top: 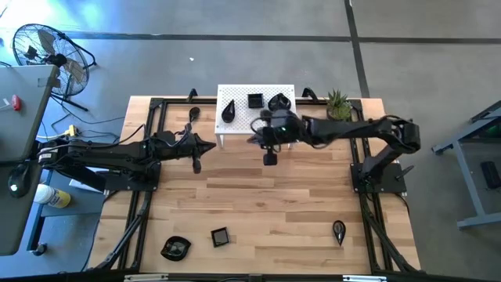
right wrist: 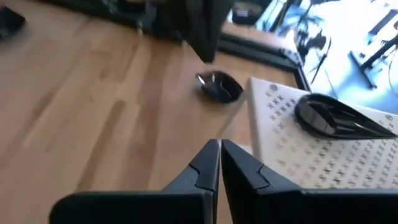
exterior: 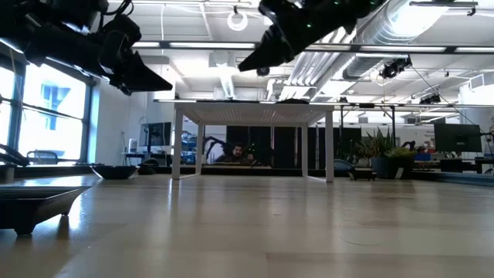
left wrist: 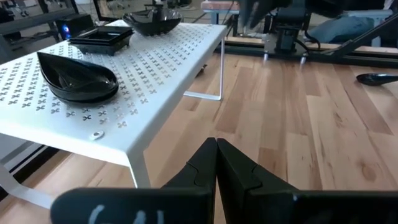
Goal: Pick & Place Mini shaped plates
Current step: Stack the leaf shaped bowl on top of the leaf shaped bowls on the shelf
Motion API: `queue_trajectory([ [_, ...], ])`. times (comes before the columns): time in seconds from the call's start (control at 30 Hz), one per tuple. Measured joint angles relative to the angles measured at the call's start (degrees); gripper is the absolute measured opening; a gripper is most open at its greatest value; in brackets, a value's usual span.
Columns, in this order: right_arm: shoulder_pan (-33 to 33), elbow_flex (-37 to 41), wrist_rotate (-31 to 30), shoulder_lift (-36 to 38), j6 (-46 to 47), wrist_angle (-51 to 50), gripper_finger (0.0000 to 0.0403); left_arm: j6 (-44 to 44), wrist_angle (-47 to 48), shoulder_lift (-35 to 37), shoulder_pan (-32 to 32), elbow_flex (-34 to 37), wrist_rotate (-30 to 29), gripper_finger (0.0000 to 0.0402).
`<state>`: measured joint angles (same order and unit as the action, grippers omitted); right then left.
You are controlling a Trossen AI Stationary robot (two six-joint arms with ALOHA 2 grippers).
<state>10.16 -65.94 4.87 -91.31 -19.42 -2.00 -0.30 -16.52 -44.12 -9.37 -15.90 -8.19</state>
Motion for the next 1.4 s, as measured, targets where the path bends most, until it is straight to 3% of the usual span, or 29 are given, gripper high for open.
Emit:
queue_trajectory([
  [0.33,-3.8,16.6,3.0,8.5,8.4,18.9,0.0006,-1.7,0.9,0.0,0.0,0.0,4.3,0.0005],
  [0.6,-6.9,27.2,1.6,11.3,12.4,34.2,0.0006,-3.2,2.2,0.0,0.0,0.0,9.1,0.0005],
  [0.87,-8.4,32.3,-1.4,12.0,14.5,37.8,0.0003,-2.7,2.8,0.0,0.0,-0.2,8.9,0.0005],
  [1.1,-8.5,34.4,-1.3,12.0,16.4,40.3,0.0008,-1.9,16.4,0.0,0.0,-5.5,8.6,0.0005],
  [1.4,-10.8,38.0,-0.8,12.0,16.7,45.8,0.0004,-1.5,19.6,0.0,0.5,-6.3,10.0,0.0005],
])
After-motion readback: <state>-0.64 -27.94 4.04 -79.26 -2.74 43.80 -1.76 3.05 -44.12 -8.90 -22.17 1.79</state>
